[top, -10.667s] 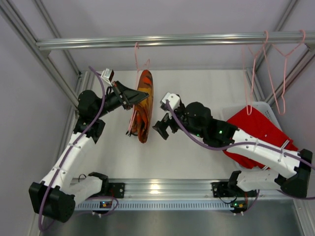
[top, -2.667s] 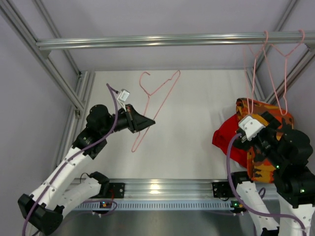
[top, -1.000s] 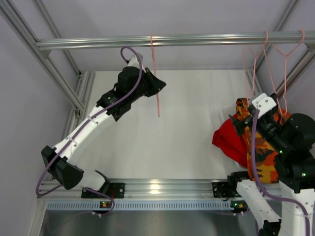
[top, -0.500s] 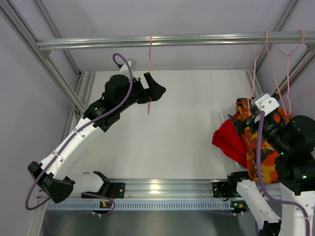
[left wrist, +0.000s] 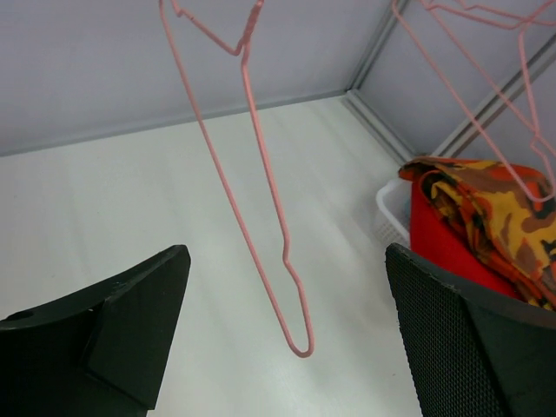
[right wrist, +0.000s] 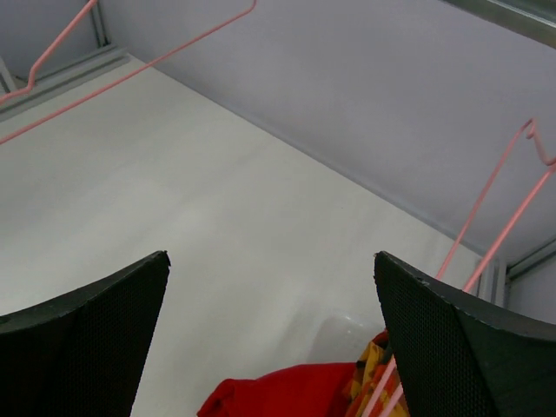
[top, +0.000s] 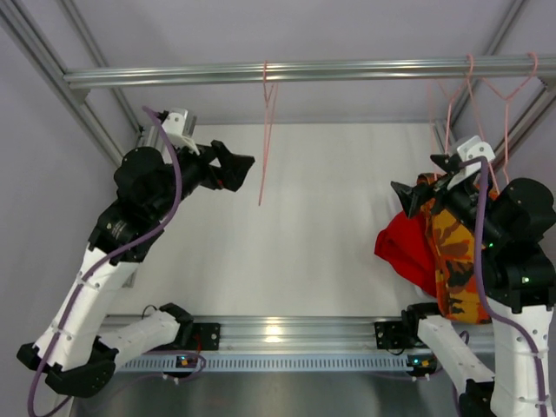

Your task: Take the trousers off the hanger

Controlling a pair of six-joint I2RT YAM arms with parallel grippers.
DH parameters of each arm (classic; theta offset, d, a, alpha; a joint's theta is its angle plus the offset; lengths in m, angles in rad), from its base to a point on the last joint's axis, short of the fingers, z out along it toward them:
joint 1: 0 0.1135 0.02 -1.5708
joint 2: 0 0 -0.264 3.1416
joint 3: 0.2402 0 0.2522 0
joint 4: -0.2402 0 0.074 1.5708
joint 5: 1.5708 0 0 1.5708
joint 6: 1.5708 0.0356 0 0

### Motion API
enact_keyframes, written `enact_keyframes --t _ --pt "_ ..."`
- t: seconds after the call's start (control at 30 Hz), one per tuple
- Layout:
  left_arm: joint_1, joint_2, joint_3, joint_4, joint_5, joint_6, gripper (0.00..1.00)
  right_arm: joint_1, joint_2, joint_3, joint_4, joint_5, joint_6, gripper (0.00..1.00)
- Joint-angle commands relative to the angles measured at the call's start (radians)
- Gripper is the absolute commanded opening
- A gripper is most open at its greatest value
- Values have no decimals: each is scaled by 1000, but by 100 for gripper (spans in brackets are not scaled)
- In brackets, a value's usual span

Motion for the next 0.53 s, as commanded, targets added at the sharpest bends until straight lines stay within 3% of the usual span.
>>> enact_keyframes --t 0.0,0.13,0.23,0.5 --pt "45 -37 10 -68 -11 129 99 -7 9 -17 136 -8 164 100" --pt "109 -104 -54 -94 -89 205 99 -7 -66 -184 199 -21 299 100" --pt "149 -149 -104 -152 -192 203 99 -5 -90 -243 234 7 313 100" --pt "223 -213 -160 -169 -278 214 99 -5 -79 -237 257 25 313 99"
